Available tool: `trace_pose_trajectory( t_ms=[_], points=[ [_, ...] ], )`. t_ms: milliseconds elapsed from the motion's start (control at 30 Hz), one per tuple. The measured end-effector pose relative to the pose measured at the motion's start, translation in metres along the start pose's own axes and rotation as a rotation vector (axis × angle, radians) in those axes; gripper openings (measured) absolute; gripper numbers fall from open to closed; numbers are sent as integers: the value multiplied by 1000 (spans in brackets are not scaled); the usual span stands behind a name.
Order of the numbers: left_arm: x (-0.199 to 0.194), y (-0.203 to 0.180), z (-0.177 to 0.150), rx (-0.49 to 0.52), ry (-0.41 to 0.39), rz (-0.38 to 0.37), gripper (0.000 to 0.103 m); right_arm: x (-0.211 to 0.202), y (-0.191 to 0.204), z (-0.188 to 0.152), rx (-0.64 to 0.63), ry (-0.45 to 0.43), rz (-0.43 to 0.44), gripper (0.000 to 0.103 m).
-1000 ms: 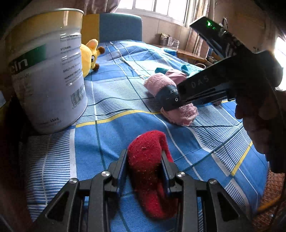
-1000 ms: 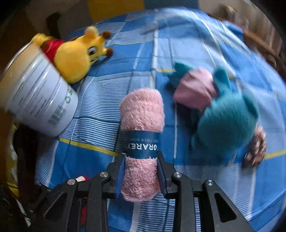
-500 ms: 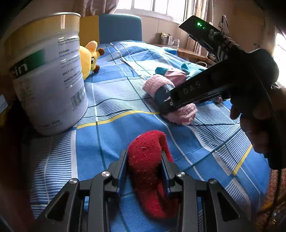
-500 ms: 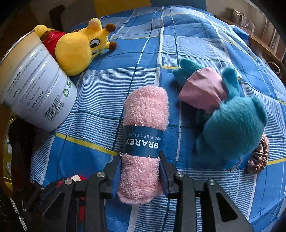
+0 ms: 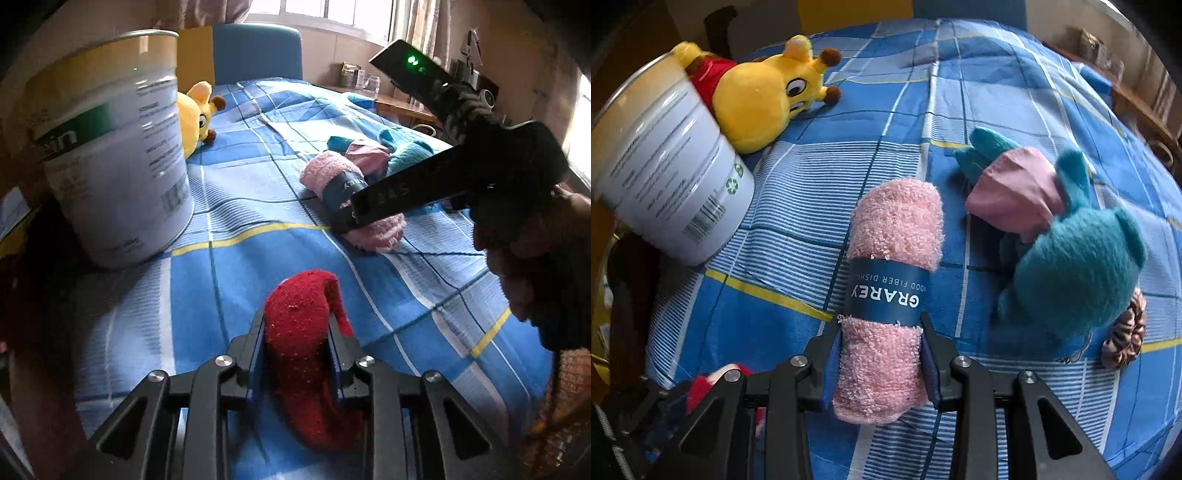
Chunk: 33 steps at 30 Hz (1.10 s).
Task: Organize soft objects
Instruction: 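Lift the towel roll with right while left carries the red plush toward the tray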
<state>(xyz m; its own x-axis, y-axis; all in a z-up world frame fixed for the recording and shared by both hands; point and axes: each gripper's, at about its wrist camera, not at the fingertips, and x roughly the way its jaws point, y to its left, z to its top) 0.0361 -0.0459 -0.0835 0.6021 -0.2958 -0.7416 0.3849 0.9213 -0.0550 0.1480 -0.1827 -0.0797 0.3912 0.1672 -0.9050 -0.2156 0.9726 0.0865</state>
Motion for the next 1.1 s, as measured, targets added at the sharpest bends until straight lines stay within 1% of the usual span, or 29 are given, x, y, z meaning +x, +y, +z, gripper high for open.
trace_pose_trajectory(
  t_ms=[67,133,333,567,833,1100],
  points=[
    [-7,1,-3,-1,7,5,29,0,3,-1,-21,-7,-15,36],
    [-17,4,-5,-24,8,-1,29,0,7,-2,-49,-16,-34,36],
    [-59,12,-2,-54,-47,24,29,-1,9,-3,-58,-22,-43,36],
    [-97,28,0,-95,-94,62,29,-1,15,-6,-94,-36,-72,36],
    [-125,50,-9,-150,-119,99,29,-3,17,-8,-108,-41,-92,36],
    [-145,74,-17,-208,-129,144,29,-4,18,-8,-111,-43,-100,36]
  ],
)
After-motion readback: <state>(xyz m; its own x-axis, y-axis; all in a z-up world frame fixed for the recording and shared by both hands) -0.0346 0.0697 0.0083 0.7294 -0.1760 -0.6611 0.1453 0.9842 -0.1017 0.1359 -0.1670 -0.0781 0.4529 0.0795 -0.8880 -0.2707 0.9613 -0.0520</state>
